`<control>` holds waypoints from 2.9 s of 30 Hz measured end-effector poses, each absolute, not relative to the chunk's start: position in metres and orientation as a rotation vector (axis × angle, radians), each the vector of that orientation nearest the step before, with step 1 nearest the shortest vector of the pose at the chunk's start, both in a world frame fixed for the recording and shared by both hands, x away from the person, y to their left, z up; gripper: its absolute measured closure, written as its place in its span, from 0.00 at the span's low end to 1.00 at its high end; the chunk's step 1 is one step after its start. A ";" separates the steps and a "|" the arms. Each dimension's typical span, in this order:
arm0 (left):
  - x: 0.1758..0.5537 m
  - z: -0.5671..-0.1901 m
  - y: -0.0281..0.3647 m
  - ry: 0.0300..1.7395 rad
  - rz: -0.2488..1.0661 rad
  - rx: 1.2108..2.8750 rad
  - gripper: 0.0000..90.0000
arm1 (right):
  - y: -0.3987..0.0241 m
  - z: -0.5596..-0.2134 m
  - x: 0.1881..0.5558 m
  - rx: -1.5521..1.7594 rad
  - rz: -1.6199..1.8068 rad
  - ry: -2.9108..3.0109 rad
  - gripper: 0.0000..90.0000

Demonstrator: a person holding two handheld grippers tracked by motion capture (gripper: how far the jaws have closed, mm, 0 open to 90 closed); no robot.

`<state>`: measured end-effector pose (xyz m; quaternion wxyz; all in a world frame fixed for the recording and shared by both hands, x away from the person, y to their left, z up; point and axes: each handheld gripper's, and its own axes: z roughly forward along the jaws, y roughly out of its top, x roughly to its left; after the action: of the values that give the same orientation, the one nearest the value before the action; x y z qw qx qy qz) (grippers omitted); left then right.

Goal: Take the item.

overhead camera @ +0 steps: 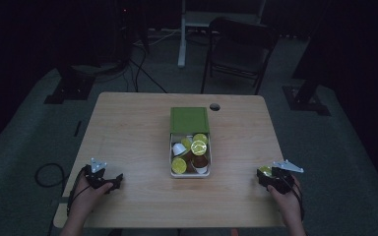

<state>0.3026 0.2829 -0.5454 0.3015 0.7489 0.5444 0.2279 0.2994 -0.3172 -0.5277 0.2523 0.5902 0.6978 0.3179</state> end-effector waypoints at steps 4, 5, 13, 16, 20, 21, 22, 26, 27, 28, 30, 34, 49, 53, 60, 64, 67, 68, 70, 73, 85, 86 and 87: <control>0.303 -0.545 0.283 1.444 0.604 1.986 0.10 | -0.316 -0.524 0.299 1.596 0.871 1.902 0.34; 0.303 -0.545 0.283 1.444 0.604 1.986 0.10 | -0.316 -0.522 0.299 1.593 0.877 1.903 0.33; 0.303 -0.545 0.283 1.444 0.604 1.986 0.10 | -0.314 -0.510 0.298 1.570 0.896 1.924 0.27; 0.303 -0.545 0.283 1.444 0.605 1.986 0.10 | -0.312 -0.506 0.298 1.560 0.907 1.932 0.25; 0.303 -0.545 0.283 1.445 0.604 1.986 0.10 | -0.308 -0.501 0.298 1.544 0.925 1.940 0.23; 0.303 -0.545 0.283 1.444 0.604 1.986 0.10 | -0.307 -0.499 0.298 1.536 0.937 1.943 0.23; 0.303 -0.545 0.283 1.444 0.604 1.986 0.10 | -0.306 -0.497 0.298 1.526 0.953 1.947 0.22; 0.303 -0.545 0.283 1.444 0.604 1.986 0.10 | -0.300 -0.490 0.297 1.476 0.991 1.957 0.21; 0.303 -0.545 0.283 1.445 0.604 1.986 0.10 | -0.298 -0.489 0.297 1.463 1.006 1.962 0.21; 0.303 -0.545 0.283 1.444 0.604 1.986 0.10 | -0.295 -0.487 0.297 1.450 1.017 1.969 0.21; 0.303 -0.545 0.283 1.444 0.604 1.986 0.10 | -0.290 -0.484 0.297 1.413 1.041 1.986 0.21; 0.303 -0.545 0.283 1.444 0.604 1.986 0.10 | -0.284 -0.481 0.297 1.382 1.069 2.010 0.21; 0.303 -0.545 0.283 1.444 0.604 1.986 0.10 | -0.250 -0.485 0.299 1.188 1.171 2.179 0.21; 0.303 -0.545 0.283 1.444 0.604 1.986 0.10 | -0.243 -0.487 0.300 1.153 1.194 2.211 0.21; 0.303 -0.545 0.283 1.444 0.604 1.986 0.10 | -0.233 -0.494 0.301 1.099 1.218 2.277 0.20; 0.303 -0.545 0.283 1.444 0.604 1.987 0.10 | -0.226 -0.500 0.302 1.059 1.212 2.310 0.20; 0.303 -0.545 0.283 1.444 0.604 1.986 0.10 | -0.221 -0.506 0.303 1.035 1.202 2.332 0.20; 0.303 -0.545 0.283 1.444 0.604 1.986 0.10 | -0.219 -0.508 0.303 1.030 1.197 2.339 0.20; 0.303 -0.545 0.283 1.445 0.604 1.986 0.10 | -0.218 -0.510 0.304 1.018 1.188 2.348 0.20; 0.303 -0.545 0.283 1.444 0.604 1.986 0.10 | -0.213 -0.517 0.305 0.991 1.166 2.375 0.20; 0.303 -0.545 0.283 1.444 0.604 1.986 0.10 | -0.209 -0.536 0.309 0.964 1.105 2.458 0.18; 0.303 -0.545 0.283 1.445 0.604 1.986 0.10 | -0.208 -0.538 0.309 0.969 1.120 2.466 0.15; 0.303 -0.545 0.283 1.445 0.604 1.986 0.10 | -0.208 -0.539 0.309 0.973 1.134 2.471 0.15</control>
<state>0.3026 0.2829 -0.5454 0.3015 0.7487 0.5446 0.2277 0.3093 -0.2085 -0.5389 0.1266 0.3341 0.8489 0.3894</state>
